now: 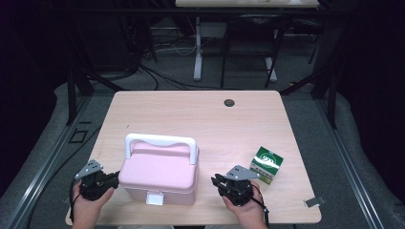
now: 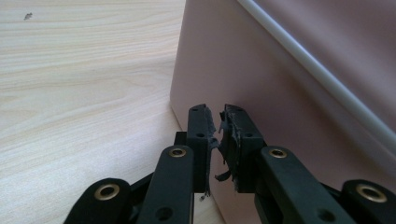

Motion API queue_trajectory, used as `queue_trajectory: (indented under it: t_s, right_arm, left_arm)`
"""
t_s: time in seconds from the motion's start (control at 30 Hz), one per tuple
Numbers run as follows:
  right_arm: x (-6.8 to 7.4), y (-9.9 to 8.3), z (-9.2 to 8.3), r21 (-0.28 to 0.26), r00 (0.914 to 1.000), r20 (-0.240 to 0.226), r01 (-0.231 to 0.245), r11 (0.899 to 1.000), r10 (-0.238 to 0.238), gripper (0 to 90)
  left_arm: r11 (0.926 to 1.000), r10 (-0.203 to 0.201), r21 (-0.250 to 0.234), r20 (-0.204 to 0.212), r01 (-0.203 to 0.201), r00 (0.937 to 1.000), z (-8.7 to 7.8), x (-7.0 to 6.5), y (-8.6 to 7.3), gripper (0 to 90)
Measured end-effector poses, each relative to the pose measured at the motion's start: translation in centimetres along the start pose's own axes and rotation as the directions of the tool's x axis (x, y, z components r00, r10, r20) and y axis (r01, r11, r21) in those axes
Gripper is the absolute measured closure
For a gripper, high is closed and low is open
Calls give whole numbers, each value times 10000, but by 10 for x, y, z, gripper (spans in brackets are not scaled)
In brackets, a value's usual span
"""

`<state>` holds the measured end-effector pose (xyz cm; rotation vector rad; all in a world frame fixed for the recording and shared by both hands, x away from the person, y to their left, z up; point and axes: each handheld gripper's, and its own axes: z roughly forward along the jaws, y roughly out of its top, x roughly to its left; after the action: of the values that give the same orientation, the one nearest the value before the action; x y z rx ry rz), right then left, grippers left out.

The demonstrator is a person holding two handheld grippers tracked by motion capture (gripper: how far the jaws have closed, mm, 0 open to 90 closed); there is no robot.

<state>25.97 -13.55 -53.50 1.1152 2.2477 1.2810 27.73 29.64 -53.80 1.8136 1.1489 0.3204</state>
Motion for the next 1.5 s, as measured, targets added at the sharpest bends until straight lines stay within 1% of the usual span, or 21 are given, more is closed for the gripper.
queue_trajectory:
  t_s: [0.03,0.1,0.17,0.27,0.33,0.53,0.67,0.77,0.83,0.87,0.93,1.0,1.07,1.13,1.23,1.43,1.47,1.5]
  right_arm:
    - [0,0,0,0,10000,0,0,10000,0,778]
    - [1,0,1,58,10000,-77,56,10000,-56,785]
    - [2,0,1,108,9999,-67,79,9999,-78,793]
    - [2,0,2,115,9999,-97,96,9999,-95,801]
    - [2,0,2,111,9997,-204,145,9998,-143,805]
    - [5,0,3,134,9994,-274,238,9996,-235,811]
    - [8,2,5,254,9990,-277,363,9990,-356,815]
    - [10,3,8,131,9986,-324,432,9990,-428,816]
    - [10,4,8,206,9985,-268,476,9987,-470,816]
    - [10,4,8,119,9987,-218,453,9989,-451,816]
    - [9,5,8,70,9991,-123,399,9992,-398,816]
    - [7,5,8,-14,9995,-176,254,9997,-254,819]
    - [6,6,7,-56,9997,-123,211,9998,-212,819]
    - [6,6,6,20,9997,-122,202,9998,-201,819]
    - [5,5,5,3,9999,34,160,9999,-160,829]
    - [3,4,1,-81,9999,-54,100,9999,-100,853]
    - [3,4,0,18,9999,-51,91,10000,-91,859]
    - [3,4,-1,53,10000,-16,87,9999,-87,866]
  left_arm:
    - [10000,0,0,0,0,10000,0,0,0,821]
    - [10000,-2,75,139,1,9999,1,-2,1,828]
    - [9999,91,98,118,-92,9999,2,-4,2,845]
    - [9999,127,114,126,-129,9998,2,-6,2,858]
    - [9998,171,141,141,-173,9998,3,-7,3,867]
    - [9996,203,169,348,-209,9992,5,-10,3,885]
    - [9995,278,150,438,-285,9987,7,-13,4,890]
    - [9992,361,162,469,-369,9982,8,-15,5,893]
    - [9993,355,137,495,-362,9981,10,-16,5,894]
    - [9990,398,196,522,-408,9978,10,-17,5,893]
    - [9991,388,136,554,-396,9977,11,-18,5,894]
    - [9989,435,145,628,-445,9971,13,-20,6,895]
    - [9989,436,161,679,-448,9967,14,-22,6,895]
    - [9988,452,168,700,-465,9965,15,-23,6,895]
    - [9984,529,152,744,-542,9958,18,-26,7,896]
    - [9981,548,228,820,-568,9951,18,-29,7,898]
    - [9981,536,257,820,-559,9952,18,-30,7,898]
    - [9982,526,245,908,-550,9945,19,-30,7,898]
